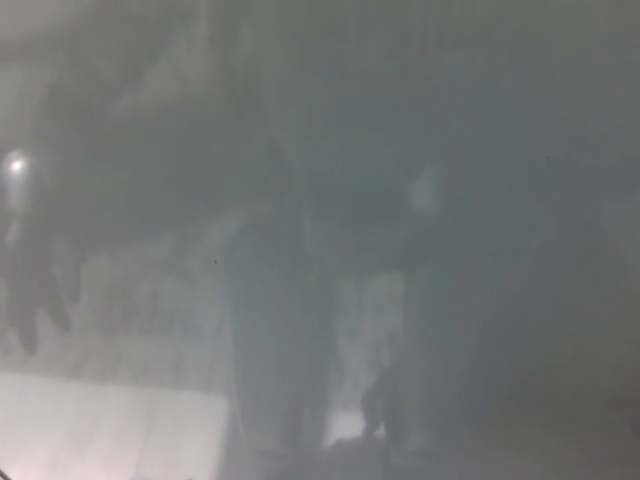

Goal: A white board is being place on the right hand side and parallel to the robot and the robot uses its left hand to grab on the leftside of the whiteboard and drag the whiteboard from the right hand side to the left hand side

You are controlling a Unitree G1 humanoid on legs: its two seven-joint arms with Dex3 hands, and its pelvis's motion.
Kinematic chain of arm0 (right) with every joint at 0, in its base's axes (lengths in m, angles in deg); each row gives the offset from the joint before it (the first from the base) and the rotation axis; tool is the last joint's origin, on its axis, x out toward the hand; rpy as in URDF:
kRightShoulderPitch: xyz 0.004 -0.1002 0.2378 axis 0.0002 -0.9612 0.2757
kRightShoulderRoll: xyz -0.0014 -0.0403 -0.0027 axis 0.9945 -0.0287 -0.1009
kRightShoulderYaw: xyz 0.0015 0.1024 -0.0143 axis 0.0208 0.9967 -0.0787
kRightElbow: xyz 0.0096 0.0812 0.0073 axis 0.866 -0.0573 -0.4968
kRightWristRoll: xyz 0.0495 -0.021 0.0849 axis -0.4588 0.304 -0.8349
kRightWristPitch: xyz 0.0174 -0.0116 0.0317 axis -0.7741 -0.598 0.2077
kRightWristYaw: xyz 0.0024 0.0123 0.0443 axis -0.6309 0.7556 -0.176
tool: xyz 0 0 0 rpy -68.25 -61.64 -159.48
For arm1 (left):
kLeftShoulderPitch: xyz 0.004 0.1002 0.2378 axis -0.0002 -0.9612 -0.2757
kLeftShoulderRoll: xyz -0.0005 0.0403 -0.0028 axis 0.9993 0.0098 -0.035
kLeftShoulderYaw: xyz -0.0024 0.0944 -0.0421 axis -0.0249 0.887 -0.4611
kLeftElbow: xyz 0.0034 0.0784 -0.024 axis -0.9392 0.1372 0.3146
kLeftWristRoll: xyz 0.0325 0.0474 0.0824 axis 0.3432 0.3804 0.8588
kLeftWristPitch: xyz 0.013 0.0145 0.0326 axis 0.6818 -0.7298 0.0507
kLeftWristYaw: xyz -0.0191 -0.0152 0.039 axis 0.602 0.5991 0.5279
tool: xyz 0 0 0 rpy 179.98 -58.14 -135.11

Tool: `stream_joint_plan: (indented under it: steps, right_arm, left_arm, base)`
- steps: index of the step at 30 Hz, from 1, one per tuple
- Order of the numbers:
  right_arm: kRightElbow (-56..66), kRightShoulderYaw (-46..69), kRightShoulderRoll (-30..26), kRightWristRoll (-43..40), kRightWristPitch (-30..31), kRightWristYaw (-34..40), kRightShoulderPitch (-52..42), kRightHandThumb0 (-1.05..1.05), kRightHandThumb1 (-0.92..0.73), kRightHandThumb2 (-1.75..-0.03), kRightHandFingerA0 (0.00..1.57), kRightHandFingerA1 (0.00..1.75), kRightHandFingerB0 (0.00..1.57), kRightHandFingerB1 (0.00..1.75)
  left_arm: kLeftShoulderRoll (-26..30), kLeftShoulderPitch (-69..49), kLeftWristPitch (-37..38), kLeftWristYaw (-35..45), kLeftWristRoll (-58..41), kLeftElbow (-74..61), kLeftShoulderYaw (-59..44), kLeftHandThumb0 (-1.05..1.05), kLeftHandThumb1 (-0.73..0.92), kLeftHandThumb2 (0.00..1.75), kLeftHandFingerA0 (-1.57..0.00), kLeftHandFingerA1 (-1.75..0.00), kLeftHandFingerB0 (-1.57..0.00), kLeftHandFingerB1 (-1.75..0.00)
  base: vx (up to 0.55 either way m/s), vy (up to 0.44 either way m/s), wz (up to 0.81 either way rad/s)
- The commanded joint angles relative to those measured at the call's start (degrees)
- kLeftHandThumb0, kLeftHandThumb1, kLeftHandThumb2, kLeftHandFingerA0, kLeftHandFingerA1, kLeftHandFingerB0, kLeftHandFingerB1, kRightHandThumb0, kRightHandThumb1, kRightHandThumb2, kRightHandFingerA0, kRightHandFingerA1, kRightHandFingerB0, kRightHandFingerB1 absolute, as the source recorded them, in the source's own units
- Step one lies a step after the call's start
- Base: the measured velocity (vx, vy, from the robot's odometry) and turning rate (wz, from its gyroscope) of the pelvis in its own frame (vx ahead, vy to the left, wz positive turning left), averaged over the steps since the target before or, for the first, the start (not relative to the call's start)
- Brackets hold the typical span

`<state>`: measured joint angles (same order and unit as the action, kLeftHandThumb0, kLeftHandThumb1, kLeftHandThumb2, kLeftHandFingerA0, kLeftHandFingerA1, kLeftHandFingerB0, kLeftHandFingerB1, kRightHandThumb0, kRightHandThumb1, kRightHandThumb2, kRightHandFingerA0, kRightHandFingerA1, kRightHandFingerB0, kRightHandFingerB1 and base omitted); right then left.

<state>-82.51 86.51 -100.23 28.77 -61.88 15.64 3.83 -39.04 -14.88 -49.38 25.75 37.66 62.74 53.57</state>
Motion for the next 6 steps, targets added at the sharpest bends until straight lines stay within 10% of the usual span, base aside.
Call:
stream_joint_plan:
  steps: [1,3,6]
  right_arm:
    - [-0.29,0.23,-0.10,-0.35,-0.53,0.08,0.55,-0.80,-0.65,-0.59,0.92,0.90,0.69,0.62]
    - [-0.75,0.23,-0.37,-0.23,-0.81,-0.17,0.64,-0.80,-0.66,-0.59,0.94,0.97,0.70,0.61]
    - [-0.65,0.74,-0.13,-0.91,-0.70,-0.46,0.91,-0.78,-0.66,-0.60,0.95,1.08,0.74,0.62]
  left_arm:
    - [1.33,-0.02,0.83,-1.14,-0.24,-0.80,0.11,-0.56,0.63,0.90,-0.35,-0.54,-0.01,-0.22]
    - [1.26,-0.01,1.35,-2.34,0.45,-1.03,0.59,-0.50,0.76,0.65,-0.38,-0.37,-0.03,-0.18]
    - [1.22,1.12,1.00,-2.89,0.04,-0.45,0.49,-0.57,0.62,0.87,-0.32,-0.49,-0.02,-0.21]
  base:
    - [0.00,0.000,0.00]
    - [0.00,0.000,0.00]
    - [0.00,0.000,0.00]
